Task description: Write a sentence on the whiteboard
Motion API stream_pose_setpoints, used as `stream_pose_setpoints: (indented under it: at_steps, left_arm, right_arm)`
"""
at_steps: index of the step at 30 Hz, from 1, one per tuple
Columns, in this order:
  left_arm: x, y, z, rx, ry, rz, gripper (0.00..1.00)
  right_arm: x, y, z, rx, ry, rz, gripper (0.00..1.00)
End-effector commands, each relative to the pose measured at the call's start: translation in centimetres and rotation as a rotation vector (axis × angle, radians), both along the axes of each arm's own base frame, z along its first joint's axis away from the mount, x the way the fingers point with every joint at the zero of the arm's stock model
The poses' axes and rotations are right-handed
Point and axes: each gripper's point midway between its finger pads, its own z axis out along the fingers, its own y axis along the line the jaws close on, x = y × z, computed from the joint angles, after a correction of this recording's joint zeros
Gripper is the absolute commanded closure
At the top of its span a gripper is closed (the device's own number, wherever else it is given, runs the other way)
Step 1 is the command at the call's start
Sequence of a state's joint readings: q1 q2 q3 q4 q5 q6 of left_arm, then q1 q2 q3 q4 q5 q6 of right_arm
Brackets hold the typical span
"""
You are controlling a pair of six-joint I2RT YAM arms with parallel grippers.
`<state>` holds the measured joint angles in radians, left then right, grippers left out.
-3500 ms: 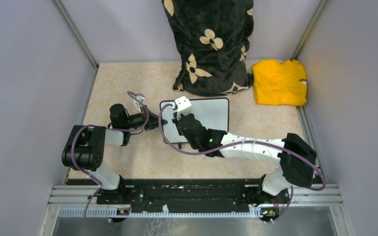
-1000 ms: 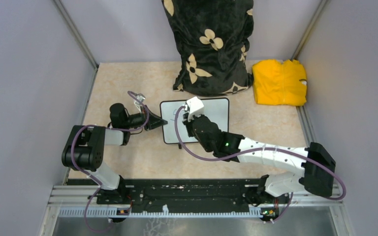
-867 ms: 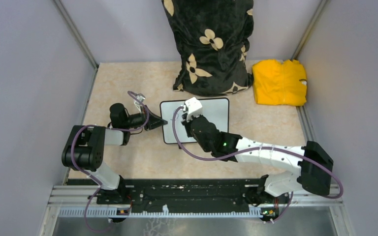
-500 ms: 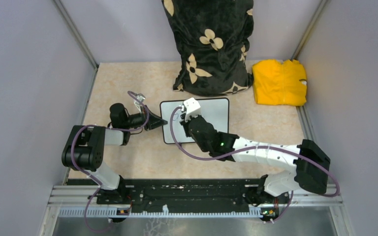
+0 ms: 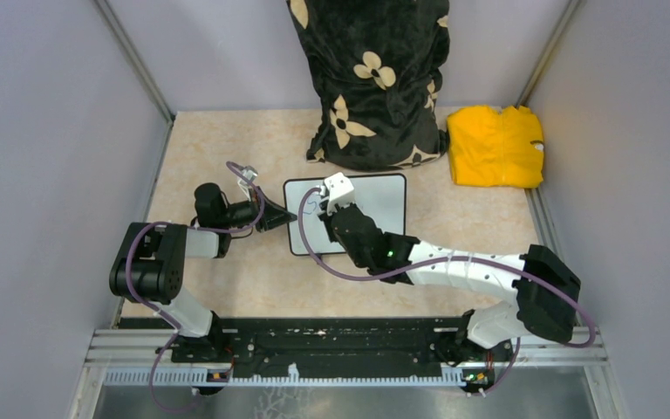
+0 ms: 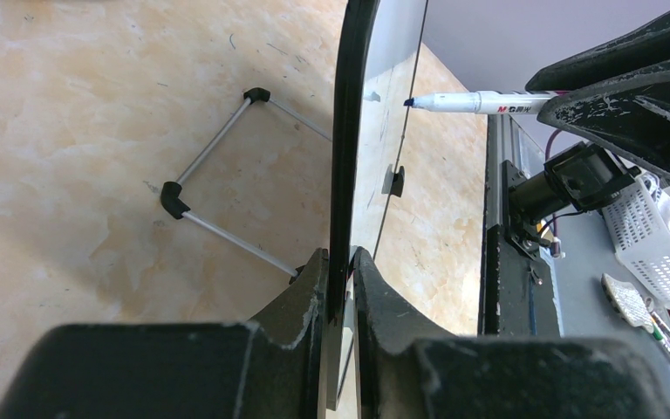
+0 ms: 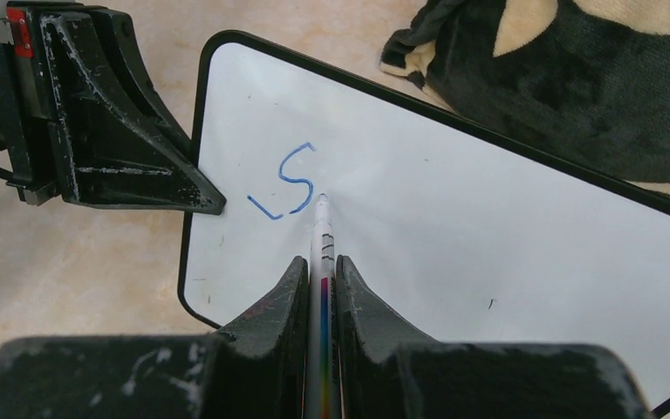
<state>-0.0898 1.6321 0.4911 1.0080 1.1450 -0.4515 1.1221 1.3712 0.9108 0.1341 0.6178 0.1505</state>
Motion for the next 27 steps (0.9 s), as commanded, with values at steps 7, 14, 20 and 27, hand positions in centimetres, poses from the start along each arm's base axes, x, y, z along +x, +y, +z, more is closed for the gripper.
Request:
stream_pose_setpoints:
  at_steps: [7,14,20,27]
  left_arm:
    - [0.4,-0.1,0.5,0.008,-0.036,0.000,1.00]
    - [0.4,-0.1,0.5,0.009,-0.034,0.000,1.00]
    - [0.4,-0.1,0.5,0.009,-0.033,0.002,1.00]
    - [0.4,-0.1,0.4,0.009,-0.030,0.000,1.00]
  right_arm:
    - [1.0,1.0,2.1,0.086,-0.014,-0.008,1.00]
    - [1.0,0.7,1.3,0.072,0.004,-0.012,1.00]
    - [0.7,0.3,0.2,0.053,0.025,-0.010,1.00]
    - [0.3,-0.1,-0.9,0.037,0.052,-0.007,1.00]
